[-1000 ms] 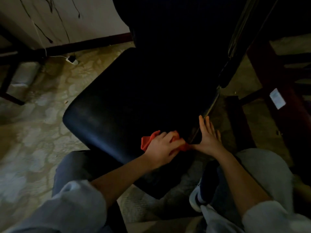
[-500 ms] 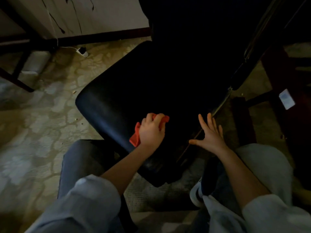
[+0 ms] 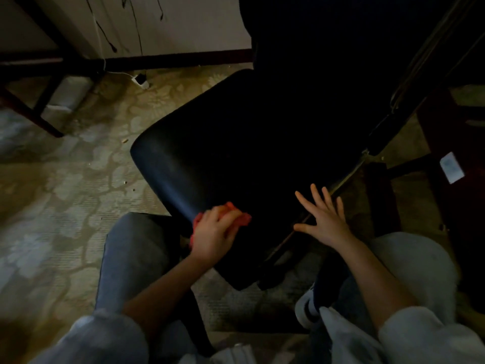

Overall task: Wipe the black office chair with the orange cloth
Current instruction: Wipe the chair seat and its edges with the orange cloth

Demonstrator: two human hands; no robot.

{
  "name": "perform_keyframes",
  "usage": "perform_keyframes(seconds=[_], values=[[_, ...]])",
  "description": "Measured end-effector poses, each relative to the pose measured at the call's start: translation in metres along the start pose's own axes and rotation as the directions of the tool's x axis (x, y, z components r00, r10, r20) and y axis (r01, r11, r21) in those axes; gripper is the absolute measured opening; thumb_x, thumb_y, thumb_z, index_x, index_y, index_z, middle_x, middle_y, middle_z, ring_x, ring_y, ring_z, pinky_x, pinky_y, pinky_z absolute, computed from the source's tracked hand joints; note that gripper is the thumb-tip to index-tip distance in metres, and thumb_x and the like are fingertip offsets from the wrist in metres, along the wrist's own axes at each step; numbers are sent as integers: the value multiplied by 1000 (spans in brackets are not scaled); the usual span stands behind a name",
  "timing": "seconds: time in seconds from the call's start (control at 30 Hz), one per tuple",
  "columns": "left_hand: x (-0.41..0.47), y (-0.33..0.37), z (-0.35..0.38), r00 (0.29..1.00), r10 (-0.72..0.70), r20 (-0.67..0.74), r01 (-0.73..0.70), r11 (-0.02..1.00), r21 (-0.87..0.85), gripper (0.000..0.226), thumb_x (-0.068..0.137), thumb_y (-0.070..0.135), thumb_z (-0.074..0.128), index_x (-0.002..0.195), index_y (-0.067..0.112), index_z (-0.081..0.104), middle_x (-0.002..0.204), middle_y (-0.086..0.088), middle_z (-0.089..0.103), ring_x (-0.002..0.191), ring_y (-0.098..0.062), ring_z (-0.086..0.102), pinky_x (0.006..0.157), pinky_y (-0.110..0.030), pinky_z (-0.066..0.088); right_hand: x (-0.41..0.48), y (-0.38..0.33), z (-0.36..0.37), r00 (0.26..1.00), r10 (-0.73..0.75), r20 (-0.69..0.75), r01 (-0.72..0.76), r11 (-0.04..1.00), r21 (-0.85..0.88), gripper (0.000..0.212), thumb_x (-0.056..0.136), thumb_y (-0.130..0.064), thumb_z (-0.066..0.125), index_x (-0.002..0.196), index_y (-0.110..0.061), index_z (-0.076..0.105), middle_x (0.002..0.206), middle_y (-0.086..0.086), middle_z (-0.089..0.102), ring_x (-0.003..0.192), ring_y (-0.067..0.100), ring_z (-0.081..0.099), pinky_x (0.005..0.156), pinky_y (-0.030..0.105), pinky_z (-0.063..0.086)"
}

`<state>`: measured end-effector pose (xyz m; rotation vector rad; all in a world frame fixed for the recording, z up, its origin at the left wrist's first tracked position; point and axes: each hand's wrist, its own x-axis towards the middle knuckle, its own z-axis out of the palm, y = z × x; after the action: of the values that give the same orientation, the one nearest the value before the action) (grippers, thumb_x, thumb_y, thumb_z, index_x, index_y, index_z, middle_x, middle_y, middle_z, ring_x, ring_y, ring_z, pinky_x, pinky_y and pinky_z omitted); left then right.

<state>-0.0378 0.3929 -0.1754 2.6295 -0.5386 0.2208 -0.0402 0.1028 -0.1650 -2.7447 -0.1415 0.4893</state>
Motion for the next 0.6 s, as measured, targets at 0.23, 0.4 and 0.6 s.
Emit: perform_keyframes(seconds=[0.23, 0.4, 0.6], values=[[35, -15, -9, 840, -524, -140, 507, 851, -141, 27, 90, 26, 58, 116, 21, 60, 113, -13, 56, 97, -35, 55, 82, -41, 47, -5, -30, 5, 999, 22, -37, -26, 993, -117, 96, 69, -82, 22, 143, -31, -13, 158, 2, -14, 142, 20, -21, 112, 47, -14], [28, 3, -4, 949, -309, -56, 309, 951, -25, 33, 85, 35, 47, 116, 29, 57, 110, -11, 57, 90, -35, 57, 82, -48, 47, -9, -57, 19, 992, 57, -111, -66, 995, -77, 96, 68, -82, 14, 150, -32, 5, 159, 5, -7, 144, 23, -16, 112, 48, -13], [14, -15, -17, 971, -236, -38, 236, 972, -22, 34, 85, 44, 41, 116, 34, 52, 109, -8, 60, 88, -33, 59, 77, -43, 49, -7, -94, 28, 983, 108, -146, -130, 981, -145, 74, 79, -67, 48, 137, -21, 49, 144, 21, 40, 133, 43, 36, 109, 52, 3]])
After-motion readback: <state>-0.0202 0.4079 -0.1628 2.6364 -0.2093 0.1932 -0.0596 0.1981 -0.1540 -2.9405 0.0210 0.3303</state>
